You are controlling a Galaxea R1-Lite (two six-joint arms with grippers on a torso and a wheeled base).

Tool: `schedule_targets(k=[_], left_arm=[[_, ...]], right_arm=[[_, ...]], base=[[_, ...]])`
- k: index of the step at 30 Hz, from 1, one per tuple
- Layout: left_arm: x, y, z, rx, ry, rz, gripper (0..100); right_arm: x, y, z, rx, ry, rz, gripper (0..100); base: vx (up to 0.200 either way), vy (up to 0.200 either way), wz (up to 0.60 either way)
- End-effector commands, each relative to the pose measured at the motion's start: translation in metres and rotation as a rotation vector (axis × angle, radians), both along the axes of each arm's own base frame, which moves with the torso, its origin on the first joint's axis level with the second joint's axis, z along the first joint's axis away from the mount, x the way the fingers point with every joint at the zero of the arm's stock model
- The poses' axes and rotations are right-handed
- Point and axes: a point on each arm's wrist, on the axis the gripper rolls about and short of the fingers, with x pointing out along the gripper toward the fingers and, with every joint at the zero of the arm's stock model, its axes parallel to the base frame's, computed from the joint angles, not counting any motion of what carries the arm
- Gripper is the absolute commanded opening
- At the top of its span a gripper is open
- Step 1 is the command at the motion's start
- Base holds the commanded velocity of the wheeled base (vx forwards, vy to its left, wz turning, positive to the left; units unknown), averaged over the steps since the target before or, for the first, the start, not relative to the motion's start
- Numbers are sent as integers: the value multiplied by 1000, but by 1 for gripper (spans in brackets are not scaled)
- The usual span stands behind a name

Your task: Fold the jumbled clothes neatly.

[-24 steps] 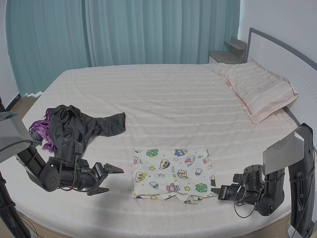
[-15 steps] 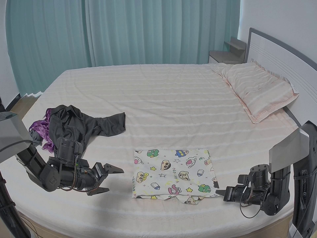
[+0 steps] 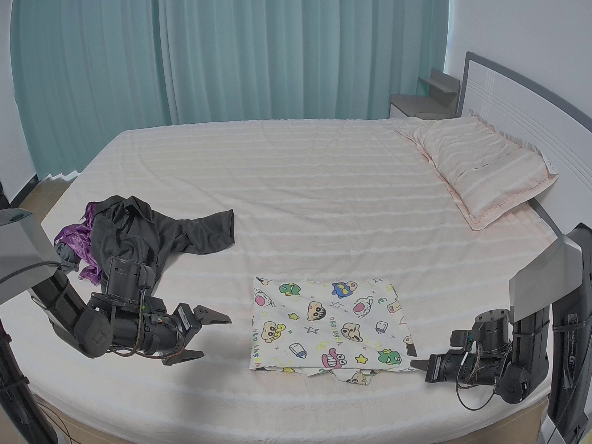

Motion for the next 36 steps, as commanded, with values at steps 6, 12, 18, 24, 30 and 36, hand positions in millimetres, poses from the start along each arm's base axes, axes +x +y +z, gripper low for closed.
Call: schedule_targets(k=[6, 12, 18, 24, 30, 36], left_arm=[[0, 0, -1, 1, 2, 1, 100], [0, 0, -1, 1, 2, 1, 100], [0, 0, 0, 1, 0, 1, 100], [0, 0, 0, -2, -1, 1, 100], [0, 0, 0, -2, 2, 2, 100], [0, 0, 0, -2, 2, 2, 100]], right_arm=[[2, -1, 2, -9, -32, 6, 100], [31, -2, 40, 36, -212, -29, 100], [95, 4, 60, 66, -212, -78, 100], [146, 19, 37, 115, -164, -124, 100], [167, 28, 19, 98, -115, -124, 100], [176, 36, 8, 97, -104, -112, 100]], base=[[0, 0, 0], [0, 0, 0], [0, 0, 0], [0, 0, 0], [0, 0, 0], [0, 0, 0]])
